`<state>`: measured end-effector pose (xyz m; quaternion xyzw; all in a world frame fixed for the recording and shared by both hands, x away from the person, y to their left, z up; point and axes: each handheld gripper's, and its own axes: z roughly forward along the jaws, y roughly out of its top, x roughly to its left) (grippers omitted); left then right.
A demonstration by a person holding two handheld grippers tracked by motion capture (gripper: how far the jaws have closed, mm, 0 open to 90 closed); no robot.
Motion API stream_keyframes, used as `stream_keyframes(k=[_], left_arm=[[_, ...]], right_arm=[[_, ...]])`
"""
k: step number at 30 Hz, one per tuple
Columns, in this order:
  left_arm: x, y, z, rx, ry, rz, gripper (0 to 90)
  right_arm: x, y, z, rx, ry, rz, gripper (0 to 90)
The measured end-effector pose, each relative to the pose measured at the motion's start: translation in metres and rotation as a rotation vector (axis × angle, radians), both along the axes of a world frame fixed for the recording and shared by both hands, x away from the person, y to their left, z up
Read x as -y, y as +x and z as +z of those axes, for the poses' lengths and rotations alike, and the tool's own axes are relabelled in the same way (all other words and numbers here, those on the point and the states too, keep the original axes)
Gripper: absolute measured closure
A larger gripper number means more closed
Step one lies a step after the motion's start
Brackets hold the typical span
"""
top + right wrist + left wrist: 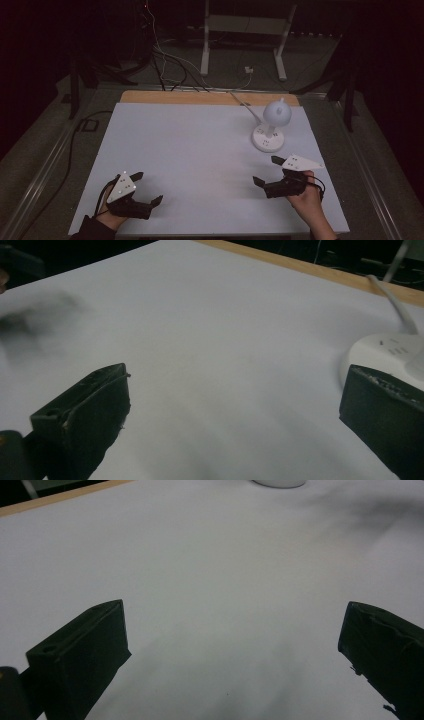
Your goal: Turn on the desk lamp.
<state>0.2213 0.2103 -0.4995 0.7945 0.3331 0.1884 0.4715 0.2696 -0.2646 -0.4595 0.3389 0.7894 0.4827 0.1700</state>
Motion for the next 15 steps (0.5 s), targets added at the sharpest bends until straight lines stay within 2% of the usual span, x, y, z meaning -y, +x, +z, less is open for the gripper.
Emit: stream_keyframes(k=[9, 15], left_arm=[[0.0, 0.0, 0.0, 0.0, 0.001, 0.002, 0.3], [0.0, 0.0, 0.0, -0.001, 0.003, 0.001, 0.3]], right_arm=[[0.006, 0.016, 0.001, -0.004, 0.001, -0.019, 0.0], [0.014, 0.024, 0.004, 0.002, 0.004, -0.053, 0.0]])
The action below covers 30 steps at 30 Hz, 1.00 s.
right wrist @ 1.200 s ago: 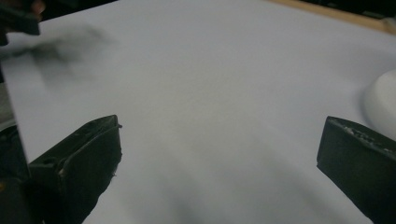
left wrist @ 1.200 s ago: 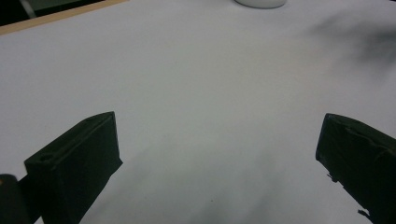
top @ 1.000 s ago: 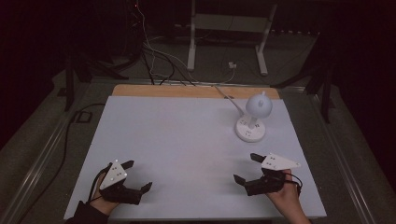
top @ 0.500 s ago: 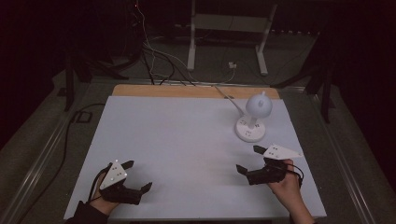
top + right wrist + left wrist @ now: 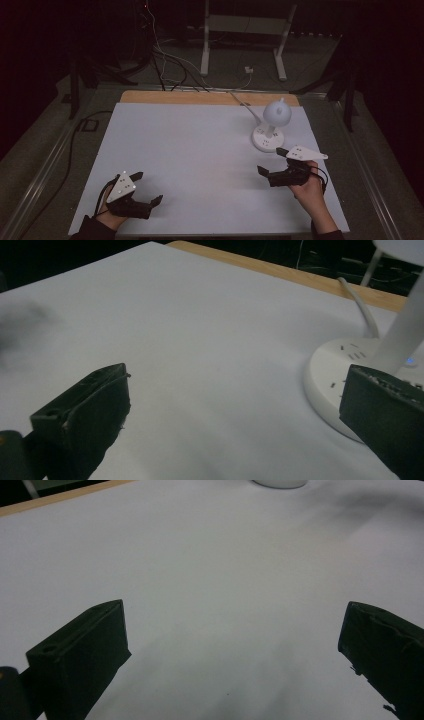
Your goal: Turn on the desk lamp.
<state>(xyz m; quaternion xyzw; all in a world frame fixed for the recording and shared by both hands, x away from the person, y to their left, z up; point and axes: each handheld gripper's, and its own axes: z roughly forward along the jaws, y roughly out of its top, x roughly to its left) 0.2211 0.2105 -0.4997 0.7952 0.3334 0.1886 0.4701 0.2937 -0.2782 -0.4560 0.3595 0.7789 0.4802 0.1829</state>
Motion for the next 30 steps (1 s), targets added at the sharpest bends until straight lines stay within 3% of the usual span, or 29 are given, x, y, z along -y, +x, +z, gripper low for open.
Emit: stream_keyframes(k=[8, 21, 30], left_arm=[[0.0, 0.0, 0.0, -0.001, 0.001, 0.001, 0.3], [-0.001, 0.0, 0.001, 0.004, -0.002, 0.015, 0.3], [-0.001, 0.0, 0.001, 0.003, 0.001, 0.012, 0.3]], right_arm=[[0.011, 0.016, 0.002, 0.014, 0.028, -0.096, 0.0], [0.034, 0.033, 0.006, 0.002, 0.101, -0.196, 0.0], [0.036, 0.049, 0.001, -0.022, 0.099, -0.255, 13.1]])
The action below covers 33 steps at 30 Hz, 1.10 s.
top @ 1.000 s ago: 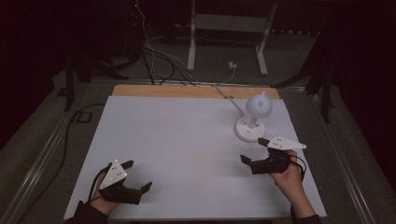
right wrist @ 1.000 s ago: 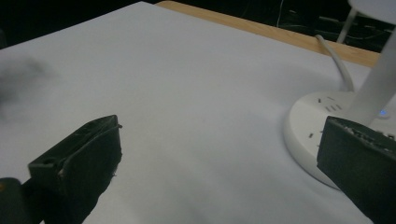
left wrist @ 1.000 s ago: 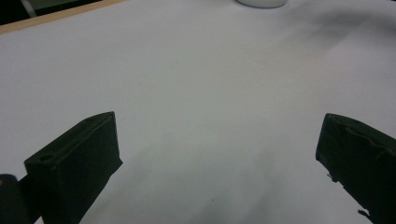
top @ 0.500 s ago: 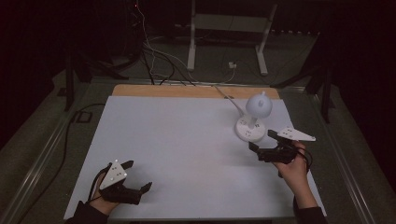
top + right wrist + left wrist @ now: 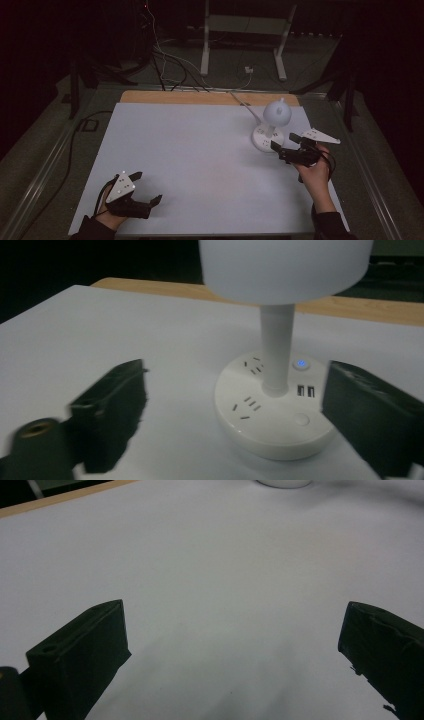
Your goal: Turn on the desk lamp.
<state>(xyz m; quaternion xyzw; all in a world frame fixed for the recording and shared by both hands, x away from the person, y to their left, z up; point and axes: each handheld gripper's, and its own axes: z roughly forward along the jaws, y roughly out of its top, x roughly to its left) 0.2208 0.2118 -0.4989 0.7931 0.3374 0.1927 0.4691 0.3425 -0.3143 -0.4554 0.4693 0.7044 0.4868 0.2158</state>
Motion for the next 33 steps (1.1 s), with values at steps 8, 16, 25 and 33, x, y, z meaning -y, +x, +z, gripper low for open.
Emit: stream_keyframes(k=[8, 16, 25, 33], left_arm=[[0.0, 0.0, 0.0, -0.001, -0.004, 0.001, 0.3], [0.0, 0.0, -0.001, -0.006, -0.003, -0.002, 0.3], [0.0, 0.001, -0.001, -0.008, -0.007, -0.001, 0.3], [0.001, 0.001, -0.001, -0.013, -0.005, -0.006, 0.3]], right_arm=[[0.0, 0.009, -0.004, -0.018, -0.01, -0.051, 26.7], [0.001, 0.016, -0.007, -0.018, -0.046, -0.13, 50.5], [-0.001, 0.026, -0.016, -0.024, -0.13, -0.15, 67.0], [-0.001, 0.034, -0.027, -0.046, -0.176, -0.169, 82.8]])
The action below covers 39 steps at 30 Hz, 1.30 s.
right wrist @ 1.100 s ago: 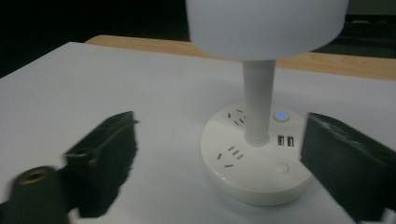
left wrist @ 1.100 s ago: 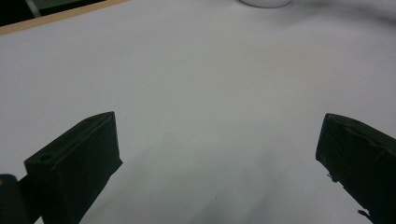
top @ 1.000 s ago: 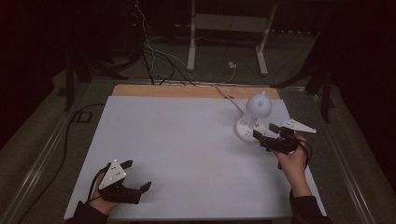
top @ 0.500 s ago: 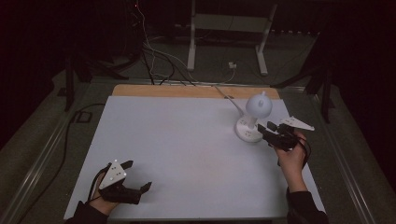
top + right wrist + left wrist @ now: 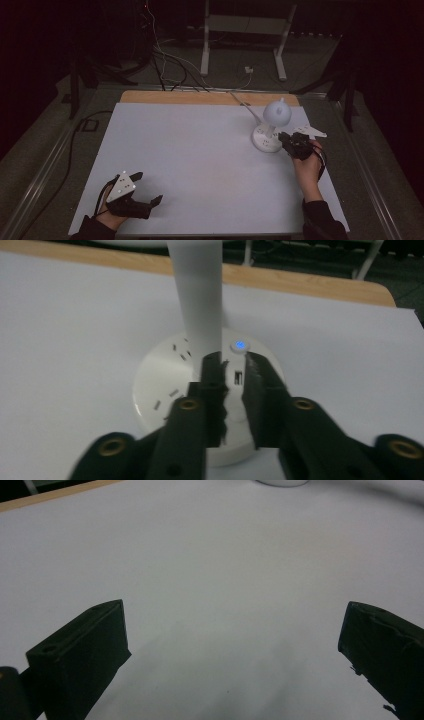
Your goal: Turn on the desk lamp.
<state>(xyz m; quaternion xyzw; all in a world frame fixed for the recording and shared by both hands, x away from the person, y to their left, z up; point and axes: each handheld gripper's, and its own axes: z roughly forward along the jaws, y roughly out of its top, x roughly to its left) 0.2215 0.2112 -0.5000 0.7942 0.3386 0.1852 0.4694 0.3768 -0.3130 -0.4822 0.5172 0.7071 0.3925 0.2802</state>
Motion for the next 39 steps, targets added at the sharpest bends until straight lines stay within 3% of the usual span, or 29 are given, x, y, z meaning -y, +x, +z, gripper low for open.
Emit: stream_keyframes(k=[8, 18, 39], left_arm=[[0.0, 0.001, 0.0, -0.001, 0.0, 0.0, 0.3], [0.0, 0.0, -0.001, -0.005, 0.003, 0.0, 0.3], [0.0, 0.001, -0.001, -0.006, 0.0, 0.002, 0.3]], right_arm=[[-0.002, 0.005, -0.009, -0.032, -0.032, -0.016, 89.4], [-0.002, 0.009, -0.019, -0.049, -0.051, -0.041, 89.9], [-0.009, 0.011, -0.026, -0.036, -0.083, -0.041, 89.9]])
